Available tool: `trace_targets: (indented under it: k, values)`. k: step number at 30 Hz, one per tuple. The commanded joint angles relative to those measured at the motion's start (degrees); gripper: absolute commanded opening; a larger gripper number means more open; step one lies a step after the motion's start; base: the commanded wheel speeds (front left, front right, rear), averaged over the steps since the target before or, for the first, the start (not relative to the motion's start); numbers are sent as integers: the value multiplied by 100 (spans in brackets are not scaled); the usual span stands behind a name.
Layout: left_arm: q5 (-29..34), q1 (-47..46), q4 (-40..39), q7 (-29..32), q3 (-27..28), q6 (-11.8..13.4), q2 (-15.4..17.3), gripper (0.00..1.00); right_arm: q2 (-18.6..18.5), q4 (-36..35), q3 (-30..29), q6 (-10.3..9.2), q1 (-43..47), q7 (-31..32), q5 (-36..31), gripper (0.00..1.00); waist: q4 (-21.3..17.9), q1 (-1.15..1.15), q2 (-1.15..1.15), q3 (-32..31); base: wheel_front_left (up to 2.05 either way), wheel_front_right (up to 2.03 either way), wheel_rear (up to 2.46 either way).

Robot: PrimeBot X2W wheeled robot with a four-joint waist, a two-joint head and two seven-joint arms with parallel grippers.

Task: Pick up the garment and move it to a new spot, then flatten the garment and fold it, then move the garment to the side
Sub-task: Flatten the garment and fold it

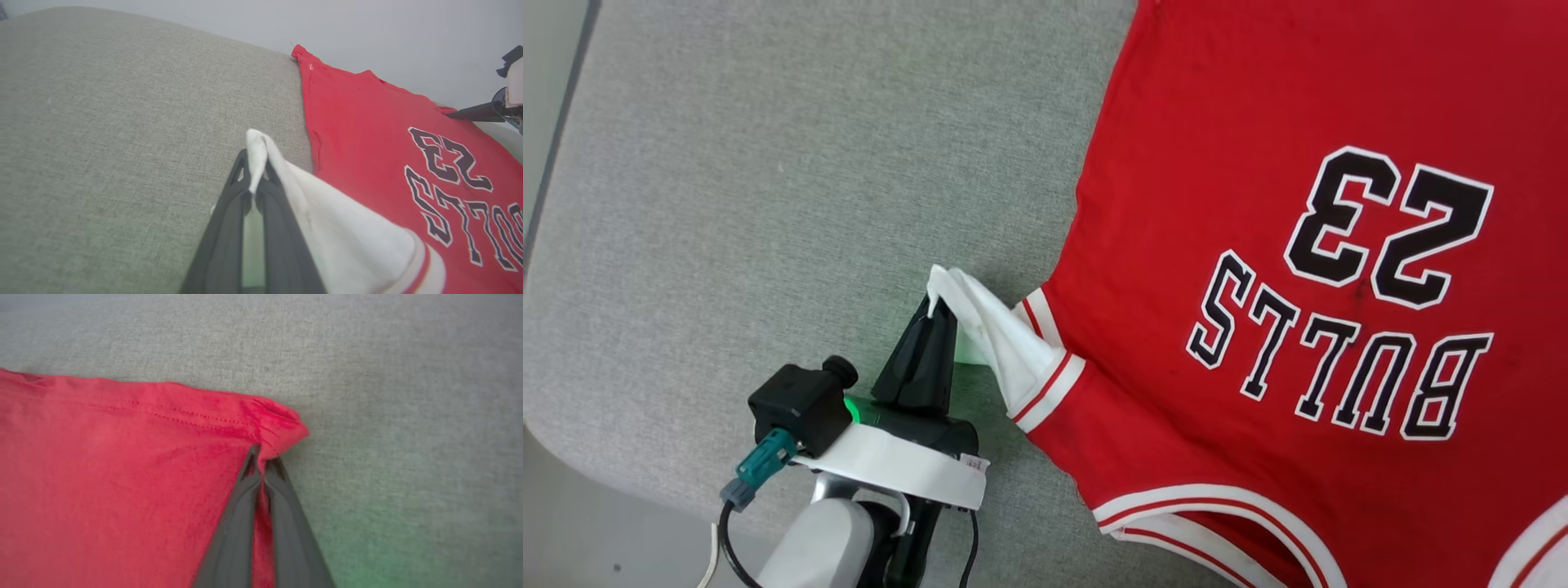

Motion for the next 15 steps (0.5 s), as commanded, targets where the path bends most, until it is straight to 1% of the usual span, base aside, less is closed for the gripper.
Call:
trace_targets:
  k: [1, 6, 7, 12, 15]
  values:
    - [-19, 85, 60, -18, 12, 20, -13, 0, 121, 278, 27, -4, 491, 95, -30, 0, -30, 0, 0, -152, 0, 0, 0]
    - [-17, 251, 286, -10, 22, 86, 21, 0, -150, 110, 59, -8, 687, -166, -28, 0, -197, 0, 0, -700, 0, 0, 0]
    - [-21, 375, 376, 16, 64, 139, 101, 0, -214, -120, 122, -8, 960, -305, 116, 0, -382, 0, 0, -1053, 0, 0, 0]
    - [-43, 608, 448, 99, 145, 256, 260, 0, -200, -638, 207, -6, 1797, -489, 441, 0, -773, 0, 0, -1586, 0, 0, 0]
    - [-64, 745, 405, 182, 215, 348, 373, 0, -91, -1031, 73, -6, 2479, -660, 654, 0, -1021, 0, 0, -1842, 0, 0, 0]
